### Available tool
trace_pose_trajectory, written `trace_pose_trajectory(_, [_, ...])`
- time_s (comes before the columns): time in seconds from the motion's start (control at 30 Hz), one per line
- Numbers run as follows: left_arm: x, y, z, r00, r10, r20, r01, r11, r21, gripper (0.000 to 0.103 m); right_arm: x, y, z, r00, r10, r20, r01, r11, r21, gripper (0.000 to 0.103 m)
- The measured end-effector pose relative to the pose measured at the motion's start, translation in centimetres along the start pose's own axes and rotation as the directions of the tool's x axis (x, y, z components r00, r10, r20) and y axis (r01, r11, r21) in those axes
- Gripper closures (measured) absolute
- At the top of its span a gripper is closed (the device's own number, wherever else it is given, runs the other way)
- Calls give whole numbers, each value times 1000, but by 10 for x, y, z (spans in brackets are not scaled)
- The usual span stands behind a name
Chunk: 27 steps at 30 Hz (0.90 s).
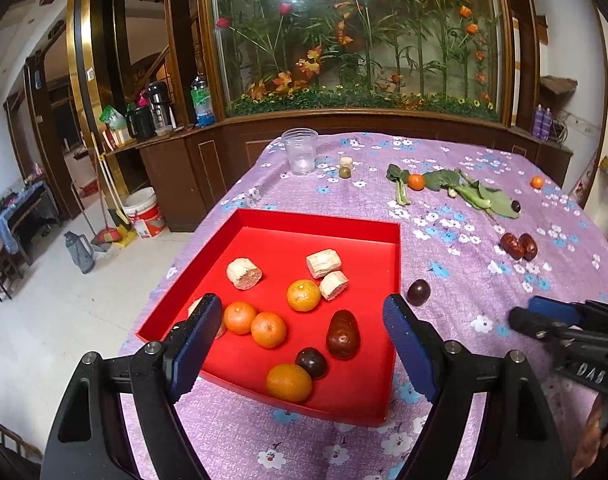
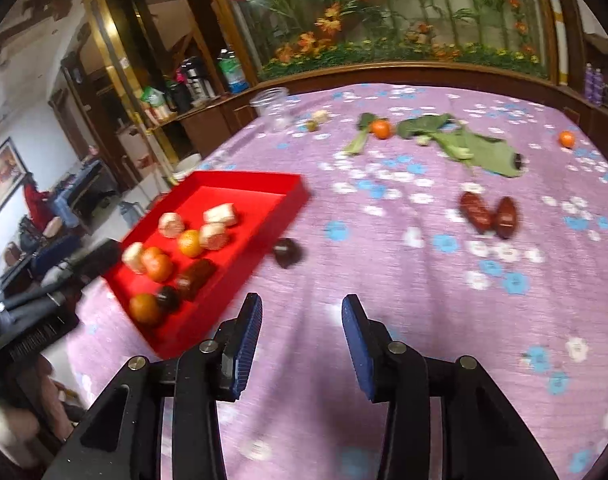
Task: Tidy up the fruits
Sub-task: 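Move both grippers back toward the two red dates on the cloth, then grasp a red date with the left gripper while the right gripper grasps another red date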
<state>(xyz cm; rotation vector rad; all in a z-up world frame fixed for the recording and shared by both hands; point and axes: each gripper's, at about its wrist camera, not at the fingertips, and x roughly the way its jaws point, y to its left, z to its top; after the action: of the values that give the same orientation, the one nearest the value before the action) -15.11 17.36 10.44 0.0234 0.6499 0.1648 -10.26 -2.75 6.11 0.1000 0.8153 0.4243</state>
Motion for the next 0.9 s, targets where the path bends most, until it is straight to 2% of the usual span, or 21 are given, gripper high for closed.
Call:
trace_pose_trajectory(0.17, [11,-6,2,993,-118,-27,118,993,-17,21,-12,-48,3,993,-119,-3,119,992,35,58])
trace_pose_trajectory(0.37, [26,-40,3,966,-245,-78,248,968,31,21,-11,-86,10,988,-155,-12,156,984,89,58])
trace_pose_trajectory(0.53, [41,-68,24,927,-359,-109,364,931,37,21,0,-103,28,985,-174,6,172,980,102,58])
trace_pose_trajectory(0.63, [58,-86,45,910,-398,-115,404,914,27,22,10,-113,41,982,-189,18,186,976,113,58])
trace_pose_trajectory(0.7, [71,-95,57,898,-421,-125,425,905,5,22,22,-126,51,984,-178,15,173,970,170,58])
trace_pose_trajectory(0.9, [125,-124,76,839,-507,-198,497,862,-101,22,60,-149,65,982,-185,-29,187,953,236,58])
